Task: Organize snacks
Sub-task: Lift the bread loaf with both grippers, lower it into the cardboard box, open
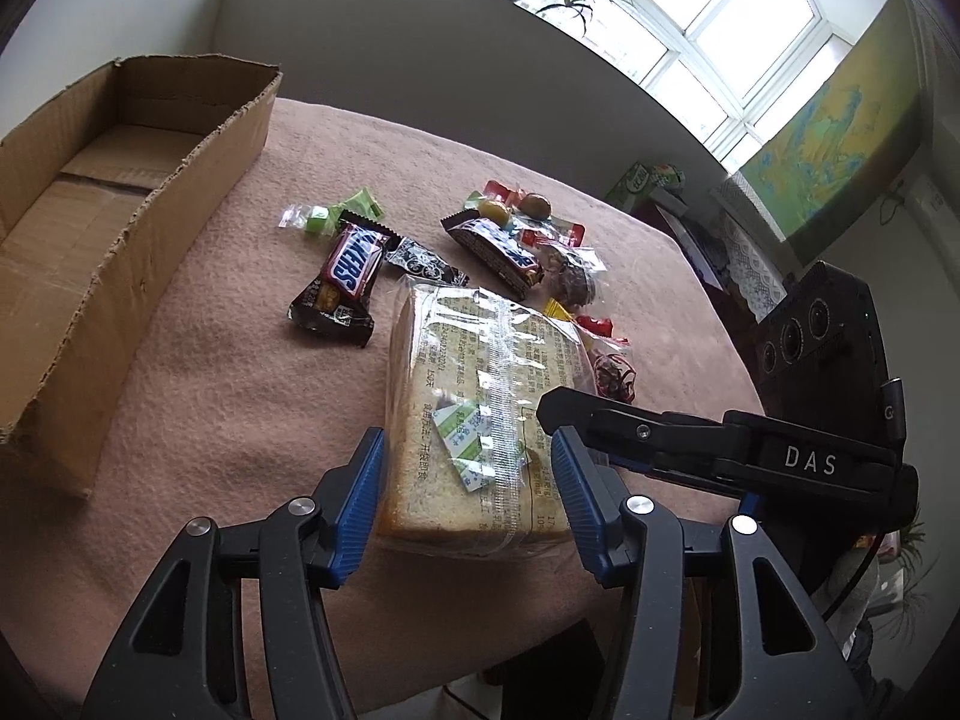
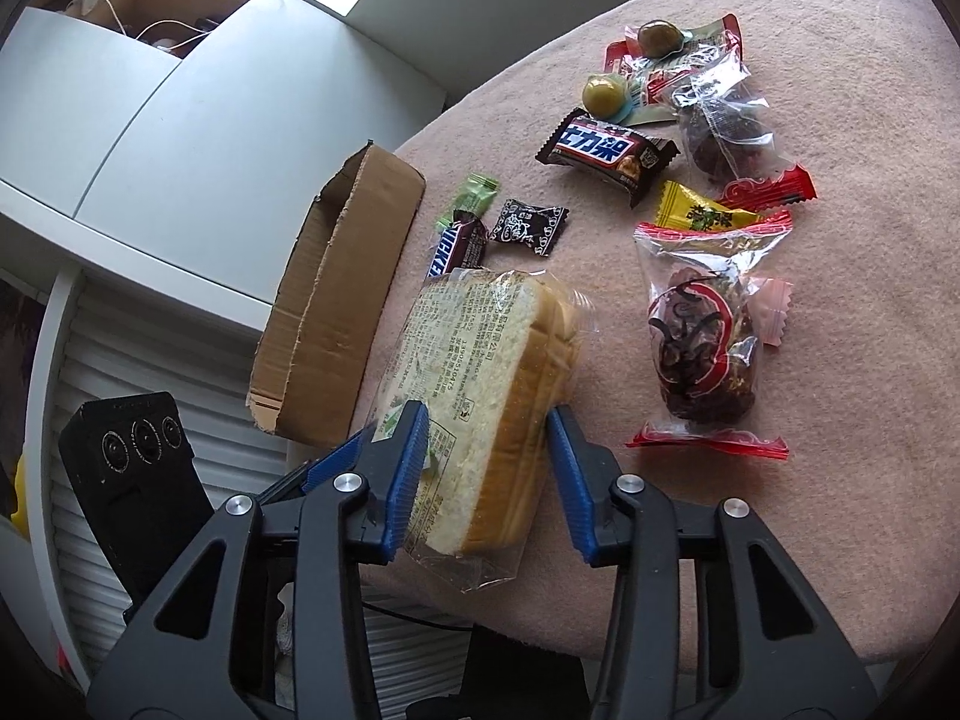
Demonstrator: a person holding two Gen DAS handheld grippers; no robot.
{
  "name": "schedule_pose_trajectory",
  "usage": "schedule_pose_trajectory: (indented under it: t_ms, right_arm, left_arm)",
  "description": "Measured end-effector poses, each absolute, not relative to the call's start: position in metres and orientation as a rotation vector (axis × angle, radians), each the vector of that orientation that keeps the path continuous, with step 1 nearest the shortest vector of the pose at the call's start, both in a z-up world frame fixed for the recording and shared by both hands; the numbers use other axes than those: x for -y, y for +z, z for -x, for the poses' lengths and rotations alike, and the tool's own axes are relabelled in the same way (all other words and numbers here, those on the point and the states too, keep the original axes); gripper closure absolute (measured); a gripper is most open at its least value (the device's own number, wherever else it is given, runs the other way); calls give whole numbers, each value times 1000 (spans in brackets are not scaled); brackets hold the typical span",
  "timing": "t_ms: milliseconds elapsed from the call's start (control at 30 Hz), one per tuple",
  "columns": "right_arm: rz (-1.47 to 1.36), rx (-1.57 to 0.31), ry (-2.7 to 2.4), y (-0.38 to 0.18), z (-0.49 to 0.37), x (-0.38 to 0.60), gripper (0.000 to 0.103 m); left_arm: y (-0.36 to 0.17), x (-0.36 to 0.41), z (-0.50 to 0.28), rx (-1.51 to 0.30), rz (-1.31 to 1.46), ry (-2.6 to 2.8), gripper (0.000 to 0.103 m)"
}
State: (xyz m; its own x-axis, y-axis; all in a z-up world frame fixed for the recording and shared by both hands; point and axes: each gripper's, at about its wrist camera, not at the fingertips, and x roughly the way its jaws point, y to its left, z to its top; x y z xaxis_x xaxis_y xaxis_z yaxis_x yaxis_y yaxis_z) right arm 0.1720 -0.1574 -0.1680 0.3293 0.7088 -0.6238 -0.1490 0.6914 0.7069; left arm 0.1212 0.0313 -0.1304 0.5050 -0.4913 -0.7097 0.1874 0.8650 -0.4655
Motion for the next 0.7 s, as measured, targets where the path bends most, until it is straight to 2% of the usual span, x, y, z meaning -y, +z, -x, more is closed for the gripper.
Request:
schedule_pose_trajectory:
  t_ms: [300,700]
  right_arm:
    - [-548,-1036,676,-126,-176,132,59]
    - [-451,-1015,769,-93,-208,51,59]
  left_arm:
    - [-99,-50,-113,-867,350,-398,49]
    - [-75,-112,-118,-775,386,-305,49]
